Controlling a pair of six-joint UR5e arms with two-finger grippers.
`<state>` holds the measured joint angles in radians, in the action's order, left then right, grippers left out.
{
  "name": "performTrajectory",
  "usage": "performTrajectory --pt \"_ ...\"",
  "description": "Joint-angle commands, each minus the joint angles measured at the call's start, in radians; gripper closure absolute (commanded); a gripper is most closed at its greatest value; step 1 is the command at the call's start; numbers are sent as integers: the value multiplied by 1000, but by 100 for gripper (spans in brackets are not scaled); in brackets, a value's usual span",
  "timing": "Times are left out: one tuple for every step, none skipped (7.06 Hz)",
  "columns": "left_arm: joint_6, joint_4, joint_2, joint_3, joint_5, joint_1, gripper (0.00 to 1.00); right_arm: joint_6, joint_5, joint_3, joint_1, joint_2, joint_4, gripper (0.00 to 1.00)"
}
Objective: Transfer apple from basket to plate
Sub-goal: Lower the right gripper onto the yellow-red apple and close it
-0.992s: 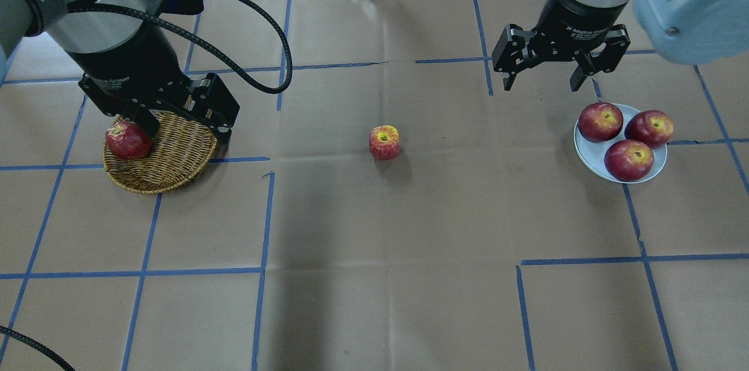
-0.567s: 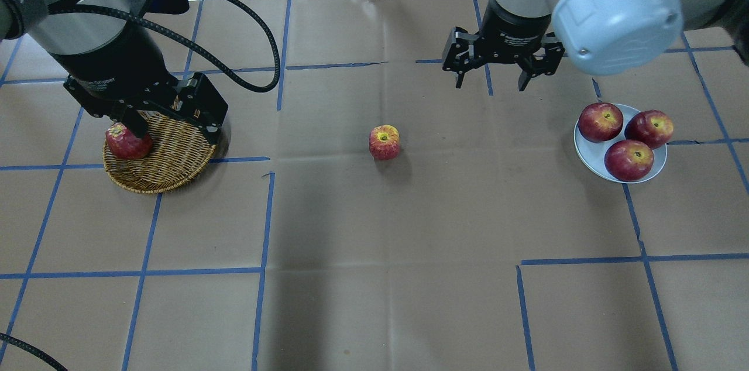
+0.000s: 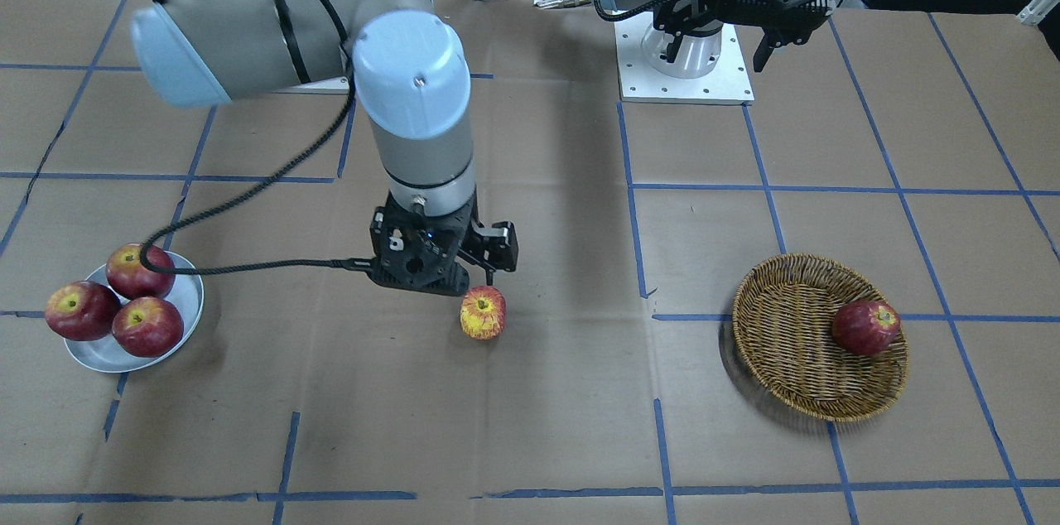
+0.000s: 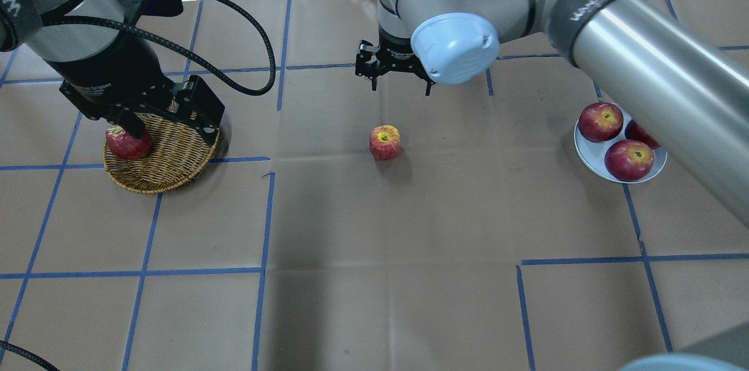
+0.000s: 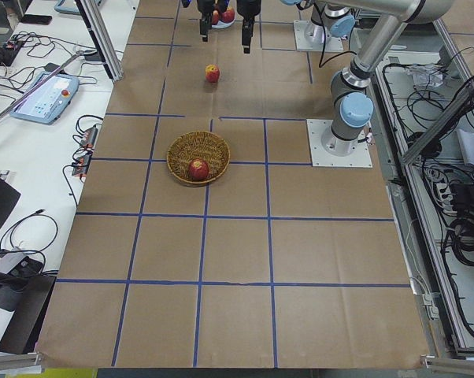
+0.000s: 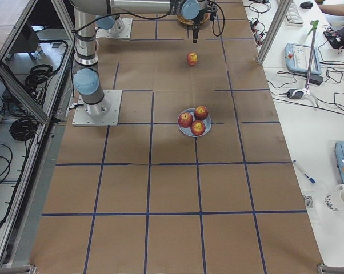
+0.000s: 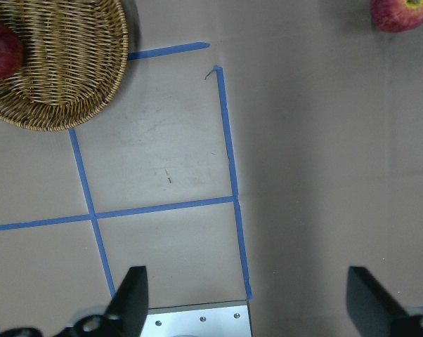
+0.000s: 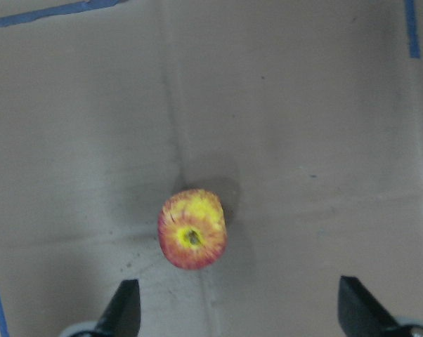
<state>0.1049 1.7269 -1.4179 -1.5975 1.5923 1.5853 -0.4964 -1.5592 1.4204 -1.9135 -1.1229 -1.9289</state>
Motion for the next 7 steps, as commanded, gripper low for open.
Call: performTrajectory --pt "-2 -27 -1 -1 0 -2 1 -21 -4 14 -36 127 -143 0" --pt "-2 -27 -1 -2 0 -2 1 -14 -2 55 -35 152 -191 0" --pt "-1 -27 2 -5 0 -2 1 -11 -4 99 -35 152 -240 0" --pt "-4 -27 1 -6 0 -2 1 -10 -4 115 -35 155 -254 0" --pt "-2 -27 1 -6 2 -2 1 -8 -5 126 -36 156 -252 0" --pt "-2 -27 1 -7 2 -1 1 -5 -4 153 -35 156 -252 0" --pt "-2 -26 2 -7 2 -2 1 -7 -2 163 -33 156 -254 3"
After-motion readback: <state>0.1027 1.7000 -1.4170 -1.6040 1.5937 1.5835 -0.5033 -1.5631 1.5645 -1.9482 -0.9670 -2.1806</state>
